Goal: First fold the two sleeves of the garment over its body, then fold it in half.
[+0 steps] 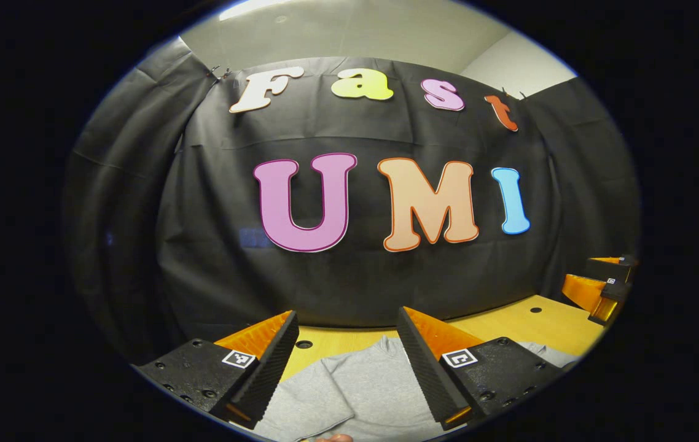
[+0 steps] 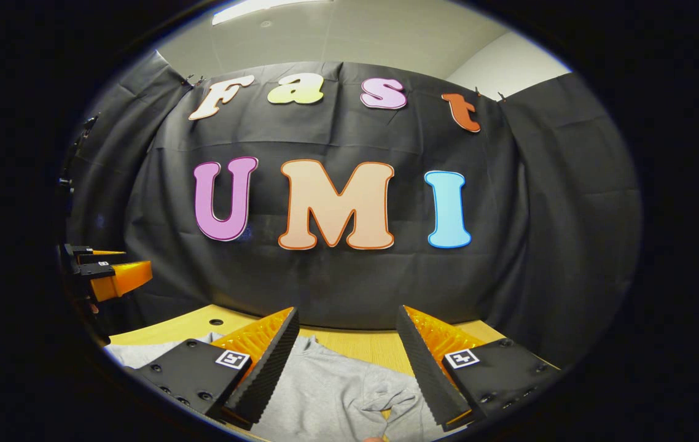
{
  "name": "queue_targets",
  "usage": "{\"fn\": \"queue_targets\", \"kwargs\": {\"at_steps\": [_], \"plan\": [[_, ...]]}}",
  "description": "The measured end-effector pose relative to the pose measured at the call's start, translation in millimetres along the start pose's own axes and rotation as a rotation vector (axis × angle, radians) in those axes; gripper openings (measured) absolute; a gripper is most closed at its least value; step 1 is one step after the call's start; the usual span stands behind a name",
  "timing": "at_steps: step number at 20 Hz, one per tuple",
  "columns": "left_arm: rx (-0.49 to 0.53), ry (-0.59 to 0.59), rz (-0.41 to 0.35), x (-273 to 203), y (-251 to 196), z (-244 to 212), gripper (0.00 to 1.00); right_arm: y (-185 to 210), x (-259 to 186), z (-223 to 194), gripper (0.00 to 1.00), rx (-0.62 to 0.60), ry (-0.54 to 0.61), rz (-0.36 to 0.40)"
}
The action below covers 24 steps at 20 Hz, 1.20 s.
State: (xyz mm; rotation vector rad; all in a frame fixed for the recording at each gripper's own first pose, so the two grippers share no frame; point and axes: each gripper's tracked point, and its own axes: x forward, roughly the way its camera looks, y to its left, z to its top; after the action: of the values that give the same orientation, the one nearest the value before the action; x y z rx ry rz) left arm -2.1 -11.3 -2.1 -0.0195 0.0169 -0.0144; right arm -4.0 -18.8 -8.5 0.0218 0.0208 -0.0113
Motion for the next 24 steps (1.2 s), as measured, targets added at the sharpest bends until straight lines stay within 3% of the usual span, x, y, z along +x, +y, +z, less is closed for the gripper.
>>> {"fn": "queue_targets", "kwargs": {"at_steps": [9, 15, 20, 24], "plan": [[0.009, 0.004, -0.023, 5.8, -9.7, -1.2, 0.94, -32.4, -4.4, -4.6, 1.00, 0.004, 0.018, -0.053], [-0.003, -0.005, -0.059, 14.6, -32.9, 0.8, 0.94, -102.3, -22.7, -27.5, 0.99, -0.002, 0.070, -0.177], [-0.001, -0.010, -0.077, 20.4, -44.9, 2.8, 0.94, -171.8, -48.8, -72.2, 1.00, 0.010, 0.180, -0.305], [0.002, -0.003, -0.077, 22.1, -48.0, -0.7, 0.94, -207.8, -75.8, -111.4, 0.99, -0.010, 0.294, -0.351]]}}
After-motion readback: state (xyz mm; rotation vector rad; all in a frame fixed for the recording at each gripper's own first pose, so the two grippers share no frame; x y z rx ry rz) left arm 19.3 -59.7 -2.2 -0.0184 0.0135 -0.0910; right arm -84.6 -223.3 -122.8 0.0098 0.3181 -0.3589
